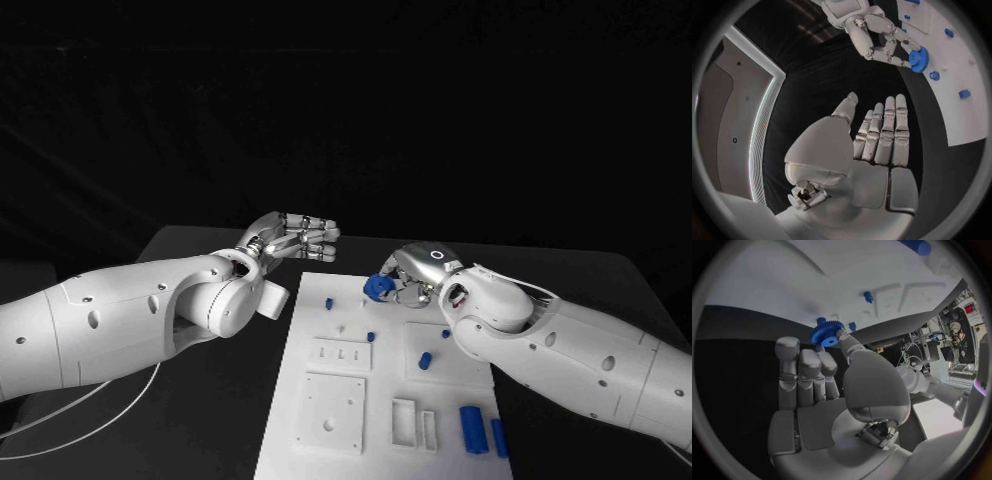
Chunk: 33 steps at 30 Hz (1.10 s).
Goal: Assemble the parts on the task board
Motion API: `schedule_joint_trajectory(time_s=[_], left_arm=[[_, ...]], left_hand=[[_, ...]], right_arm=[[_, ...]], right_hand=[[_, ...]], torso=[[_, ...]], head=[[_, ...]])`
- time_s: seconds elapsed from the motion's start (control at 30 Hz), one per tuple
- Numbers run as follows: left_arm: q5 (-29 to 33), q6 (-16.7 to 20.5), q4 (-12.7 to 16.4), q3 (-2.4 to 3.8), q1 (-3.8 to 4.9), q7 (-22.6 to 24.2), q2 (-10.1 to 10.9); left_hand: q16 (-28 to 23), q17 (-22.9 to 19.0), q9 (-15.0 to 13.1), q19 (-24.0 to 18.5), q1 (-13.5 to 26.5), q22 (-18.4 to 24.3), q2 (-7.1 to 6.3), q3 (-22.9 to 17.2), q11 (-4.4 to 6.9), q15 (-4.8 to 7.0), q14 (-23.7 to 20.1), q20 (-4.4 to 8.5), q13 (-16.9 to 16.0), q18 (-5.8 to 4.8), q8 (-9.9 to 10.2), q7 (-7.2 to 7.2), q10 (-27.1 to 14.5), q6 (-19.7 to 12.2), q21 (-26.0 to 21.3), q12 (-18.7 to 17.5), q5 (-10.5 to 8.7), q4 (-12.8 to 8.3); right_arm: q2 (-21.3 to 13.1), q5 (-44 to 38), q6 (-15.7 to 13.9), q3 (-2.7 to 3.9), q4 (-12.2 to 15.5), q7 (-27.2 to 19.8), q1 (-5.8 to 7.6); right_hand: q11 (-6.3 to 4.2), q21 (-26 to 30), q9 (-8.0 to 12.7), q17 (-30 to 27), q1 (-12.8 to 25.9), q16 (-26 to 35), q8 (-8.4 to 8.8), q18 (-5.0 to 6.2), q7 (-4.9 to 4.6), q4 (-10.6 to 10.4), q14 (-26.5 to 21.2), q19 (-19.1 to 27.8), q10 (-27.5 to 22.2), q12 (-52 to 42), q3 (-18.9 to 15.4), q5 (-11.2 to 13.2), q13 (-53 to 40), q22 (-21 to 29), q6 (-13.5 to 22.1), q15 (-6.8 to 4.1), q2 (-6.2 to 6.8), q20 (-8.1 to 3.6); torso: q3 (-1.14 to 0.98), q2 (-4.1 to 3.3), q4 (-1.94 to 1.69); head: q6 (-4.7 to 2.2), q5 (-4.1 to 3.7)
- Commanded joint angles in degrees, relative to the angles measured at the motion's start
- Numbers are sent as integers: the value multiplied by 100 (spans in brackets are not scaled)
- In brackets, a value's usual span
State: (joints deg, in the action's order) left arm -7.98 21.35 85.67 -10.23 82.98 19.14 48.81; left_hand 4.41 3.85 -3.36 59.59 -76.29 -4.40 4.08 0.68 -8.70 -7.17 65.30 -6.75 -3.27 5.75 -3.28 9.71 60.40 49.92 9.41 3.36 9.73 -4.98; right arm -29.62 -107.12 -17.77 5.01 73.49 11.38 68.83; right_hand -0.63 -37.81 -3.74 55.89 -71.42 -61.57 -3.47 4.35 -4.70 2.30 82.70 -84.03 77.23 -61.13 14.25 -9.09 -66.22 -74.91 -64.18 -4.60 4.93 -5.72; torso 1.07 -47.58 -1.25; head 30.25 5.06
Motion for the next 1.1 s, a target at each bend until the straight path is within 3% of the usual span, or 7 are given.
schedule_joint_trajectory(time_s=[0.03,0.23,0.3,0.37,0.57,0.77,1.1], left_arm=[[-32,-52,4,4,6,56,-24],[-32,-65,-13,4,6,48,-67],[-33,-68,-15,4,6,50,-79],[-33,-72,-19,4,6,50,-91],[-33,-77,-23,4,6,51,-107],[-33,-79,-32,4,6,47,-120],[-33,-89,-44,5,7,40,-152]], left_hand=[[1,5,2,2,-21,-4,15,-7,-2,-10,31,25,-5,-78,-5,1,-47,-26,19,16,18,-27],[1,5,2,2,-21,-4,15,-7,-2,-10,31,25,-5,-78,-5,1,-47,-26,19,16,18,-27],[2,6,2,2,-20,-4,16,-9,-2,-10,31,25,-5,-77,-5,1,-47,-27,20,16,19,-28],[3,6,3,2,-16,-4,22,-15,-1,-9,33,25,-5,-76,-4,2,-48,-35,23,15,21,-34],[3,6,3,2,-16,-4,22,-15,-1,-9,33,25,-5,-76,-4,2,-48,-35,23,15,21,-34],[3,6,3,2,-16,-4,22,-15,-1,-9,33,25,-5,-76,-4,2,-48,-35,23,15,21,-34],[2,6,4,-2,-9,-4,19,-18,-4,-11,31,24,-6,-75,-3,4,-54,-51,27,17,20,-52]], right_arm=[[81,-177,-64,-36,-41,135,5],[217,-223,-26,-137,-131,112,6],[262,-233,-21,-165,-172,103,6],[310,-238,-19,-190,-218,95,6],[413,-242,-16,-219,-304,85,5],[517,-244,-4,-242,-389,71,4],[637,-244,48,-310,-558,52,4]], right_hand=[[-26,-23,3,-10,11,-7,-9,-53,33,4,28,-297,13,14,54,-20,1,-401,-83,-11,50,-21],[-22,1,3,-19,-2,-1,-9,-53,28,23,27,-293,0,35,96,-6,18,-396,-73,-8,54,-19],[-22,1,3,-19,-2,-1,-9,-53,28,23,27,-293,0,35,96,-6,18,-396,-73,-8,54,-19],[-22,1,3,-19,-2,-1,-9,-53,28,23,27,-293,0,35,96,-6,18,-396,-73,-8,54,-19],[-20,12,3,-35,20,9,-8,-52,24,33,27,-293,1,38,132,-4,25,-394,-62,-6,69,-17],[-19,14,3,-37,23,10,-9,-52,24,38,27,-293,4,35,138,1,24,-393,-61,-6,69,-17],[-13,45,3,-54,24,23,-9,-51,17,81,24,-290,-13,55,163,51,44,-386,-43,-2,71,-13]], torso=[[-3,-1,-2],[0,-8,-3],[5,-14,1],[-5,-7,17],[-8,-9,2],[-14,-2,15],[-9,-3,9]], head=[[10,20],[-18,-16],[-13,8],[4,36],[31,56],[64,78],[58,87]])
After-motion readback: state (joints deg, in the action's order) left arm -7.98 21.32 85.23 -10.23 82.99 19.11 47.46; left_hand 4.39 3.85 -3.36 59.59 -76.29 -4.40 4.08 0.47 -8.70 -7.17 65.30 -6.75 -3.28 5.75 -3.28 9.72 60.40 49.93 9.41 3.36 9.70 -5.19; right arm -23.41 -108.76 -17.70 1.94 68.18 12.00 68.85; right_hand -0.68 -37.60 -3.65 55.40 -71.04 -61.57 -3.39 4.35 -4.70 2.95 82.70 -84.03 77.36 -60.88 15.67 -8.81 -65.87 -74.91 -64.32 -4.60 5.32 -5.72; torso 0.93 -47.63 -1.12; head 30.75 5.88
